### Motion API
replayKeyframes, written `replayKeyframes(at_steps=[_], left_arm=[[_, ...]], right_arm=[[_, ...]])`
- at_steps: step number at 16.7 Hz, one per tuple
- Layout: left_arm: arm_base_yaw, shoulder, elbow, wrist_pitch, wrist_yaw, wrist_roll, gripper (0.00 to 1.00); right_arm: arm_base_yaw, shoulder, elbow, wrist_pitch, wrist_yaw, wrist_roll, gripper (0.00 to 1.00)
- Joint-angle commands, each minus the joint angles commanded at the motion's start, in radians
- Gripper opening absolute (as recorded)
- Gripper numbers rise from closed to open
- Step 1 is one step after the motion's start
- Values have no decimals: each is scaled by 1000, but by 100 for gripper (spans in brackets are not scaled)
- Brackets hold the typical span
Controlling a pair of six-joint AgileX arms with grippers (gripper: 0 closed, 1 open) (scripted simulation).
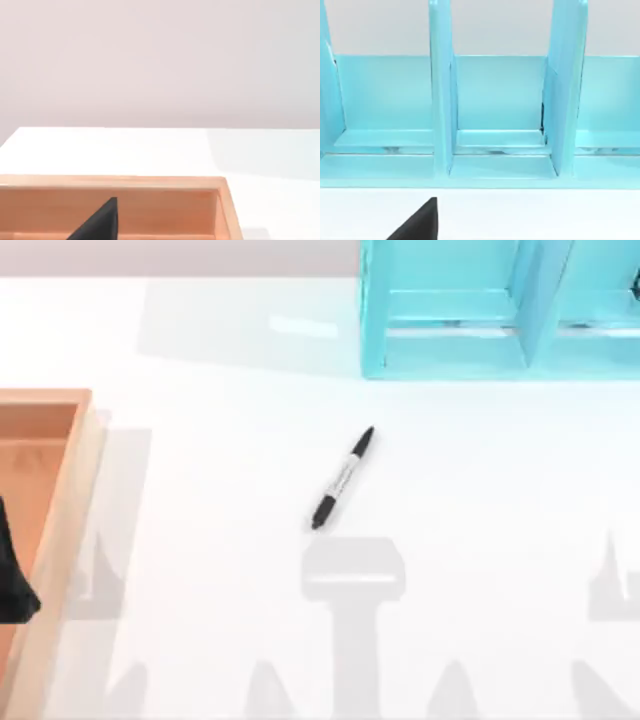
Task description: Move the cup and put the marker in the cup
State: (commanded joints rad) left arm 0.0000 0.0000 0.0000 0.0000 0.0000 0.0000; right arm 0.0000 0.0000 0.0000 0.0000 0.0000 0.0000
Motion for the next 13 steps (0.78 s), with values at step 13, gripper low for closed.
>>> replayKeyframes(at_steps=[13], left_arm=[[81, 659, 567, -502, 3, 94, 100]], right_arm=[[0, 0, 0, 0, 0, 0, 100]])
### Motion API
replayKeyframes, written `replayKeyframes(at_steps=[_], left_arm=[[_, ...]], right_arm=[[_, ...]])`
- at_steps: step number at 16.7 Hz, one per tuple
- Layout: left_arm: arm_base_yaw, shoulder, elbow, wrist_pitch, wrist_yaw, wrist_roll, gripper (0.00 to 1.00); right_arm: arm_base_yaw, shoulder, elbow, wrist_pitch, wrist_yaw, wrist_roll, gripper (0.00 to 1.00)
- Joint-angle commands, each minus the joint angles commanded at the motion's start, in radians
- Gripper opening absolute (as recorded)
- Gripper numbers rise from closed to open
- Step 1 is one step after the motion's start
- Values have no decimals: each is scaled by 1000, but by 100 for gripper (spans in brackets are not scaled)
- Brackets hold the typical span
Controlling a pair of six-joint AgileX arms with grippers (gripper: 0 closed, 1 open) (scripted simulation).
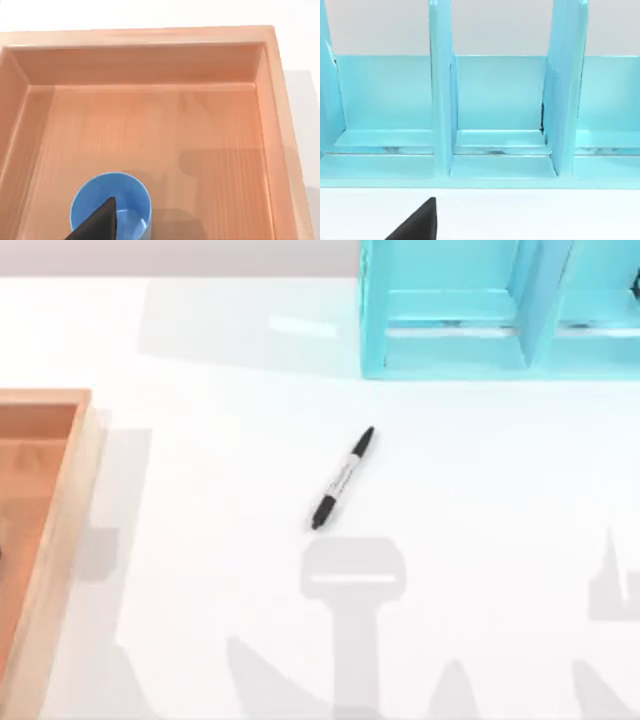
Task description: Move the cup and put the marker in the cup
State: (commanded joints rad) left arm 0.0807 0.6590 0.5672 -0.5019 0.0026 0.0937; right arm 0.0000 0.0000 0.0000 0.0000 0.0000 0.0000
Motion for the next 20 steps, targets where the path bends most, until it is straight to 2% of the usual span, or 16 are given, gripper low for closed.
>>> replayKeyframes(at_steps=[7, 11, 15, 20], left_arm=[[72, 696, 532, -453, -6, 79, 100], [102, 972, 770, -653, -5, 116, 100], [120, 1093, 884, -760, -3, 139, 100], [115, 1096, 888, -763, -3, 139, 100]], right_arm=[[0, 0, 0, 0, 0, 0, 100], [0, 0, 0, 0, 0, 0, 100], [0, 0, 0, 0, 0, 0, 100], [0, 0, 0, 0, 0, 0, 100]])
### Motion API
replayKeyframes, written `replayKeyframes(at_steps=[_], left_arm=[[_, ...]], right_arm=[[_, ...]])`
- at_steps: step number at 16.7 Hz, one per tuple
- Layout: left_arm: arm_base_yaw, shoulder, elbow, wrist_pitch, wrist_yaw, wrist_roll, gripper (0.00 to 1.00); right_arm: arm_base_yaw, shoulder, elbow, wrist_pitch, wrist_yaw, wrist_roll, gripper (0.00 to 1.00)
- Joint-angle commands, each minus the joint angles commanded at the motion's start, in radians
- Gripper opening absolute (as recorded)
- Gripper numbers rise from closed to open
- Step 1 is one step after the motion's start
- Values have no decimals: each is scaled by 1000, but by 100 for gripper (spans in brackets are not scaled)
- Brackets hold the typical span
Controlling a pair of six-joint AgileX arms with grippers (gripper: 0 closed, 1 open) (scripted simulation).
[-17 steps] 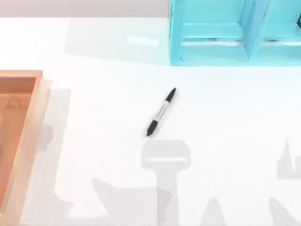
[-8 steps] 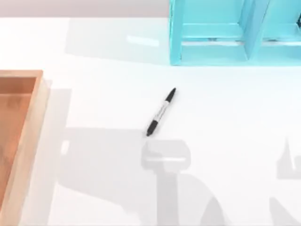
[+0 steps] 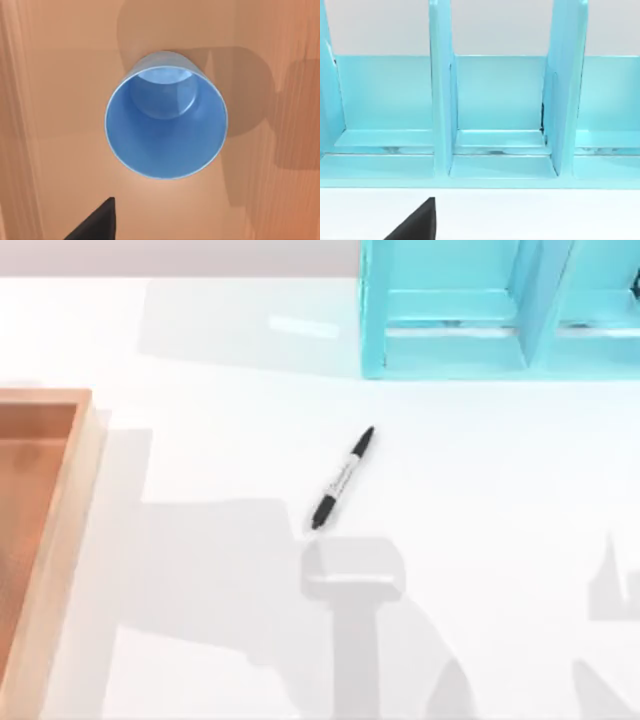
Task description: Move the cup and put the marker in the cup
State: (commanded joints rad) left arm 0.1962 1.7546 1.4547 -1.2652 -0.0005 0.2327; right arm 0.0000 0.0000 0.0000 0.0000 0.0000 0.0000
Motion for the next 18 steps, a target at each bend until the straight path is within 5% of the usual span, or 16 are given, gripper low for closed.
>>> replayKeyframes(at_steps=[10, 16, 18], left_arm=[[9, 87, -254, 346, 0, 5, 100], [9, 99, -287, 384, 1, 6, 100], [9, 99, -287, 384, 1, 6, 85]], right_arm=[[0, 0, 0, 0, 0, 0, 100], [0, 0, 0, 0, 0, 0, 100], [0, 0, 0, 0, 0, 0, 100]])
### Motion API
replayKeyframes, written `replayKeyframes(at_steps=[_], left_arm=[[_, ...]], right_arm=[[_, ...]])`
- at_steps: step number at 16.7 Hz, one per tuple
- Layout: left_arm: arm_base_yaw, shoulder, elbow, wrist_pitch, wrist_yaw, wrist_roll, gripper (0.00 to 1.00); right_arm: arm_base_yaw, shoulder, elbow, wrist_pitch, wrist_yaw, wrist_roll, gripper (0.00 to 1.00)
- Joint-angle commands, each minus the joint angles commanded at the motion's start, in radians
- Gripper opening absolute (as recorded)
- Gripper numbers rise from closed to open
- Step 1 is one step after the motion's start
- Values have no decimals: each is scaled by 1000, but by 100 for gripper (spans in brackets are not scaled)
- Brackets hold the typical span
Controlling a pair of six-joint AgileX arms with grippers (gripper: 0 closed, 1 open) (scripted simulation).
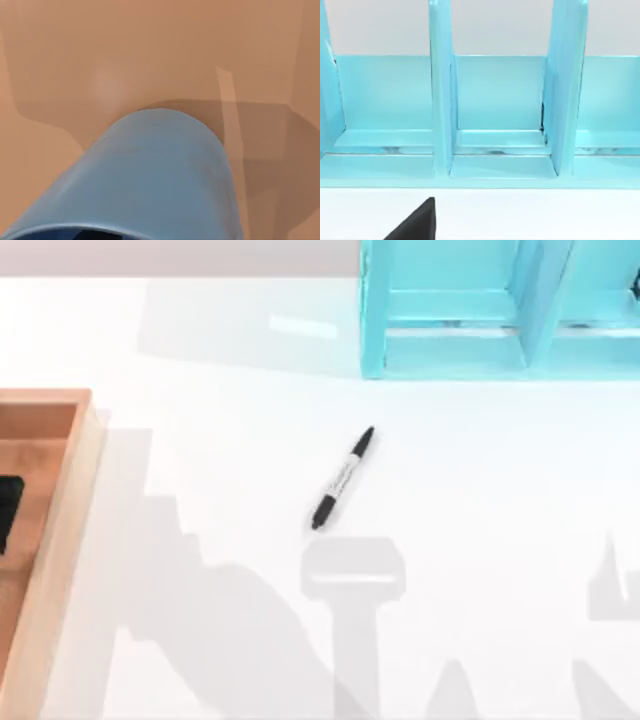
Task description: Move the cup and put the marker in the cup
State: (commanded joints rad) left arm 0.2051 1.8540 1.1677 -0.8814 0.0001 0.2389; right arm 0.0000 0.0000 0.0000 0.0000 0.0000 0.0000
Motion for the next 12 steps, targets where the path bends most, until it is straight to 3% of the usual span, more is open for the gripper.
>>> replayKeyframes(at_steps=[11, 12], left_arm=[[0, 0, 0, 0, 0, 0, 2], [0, 0, 0, 0, 0, 0, 0]], right_arm=[[0, 0, 0, 0, 0, 0, 100], [0, 0, 0, 0, 0, 0, 100]])
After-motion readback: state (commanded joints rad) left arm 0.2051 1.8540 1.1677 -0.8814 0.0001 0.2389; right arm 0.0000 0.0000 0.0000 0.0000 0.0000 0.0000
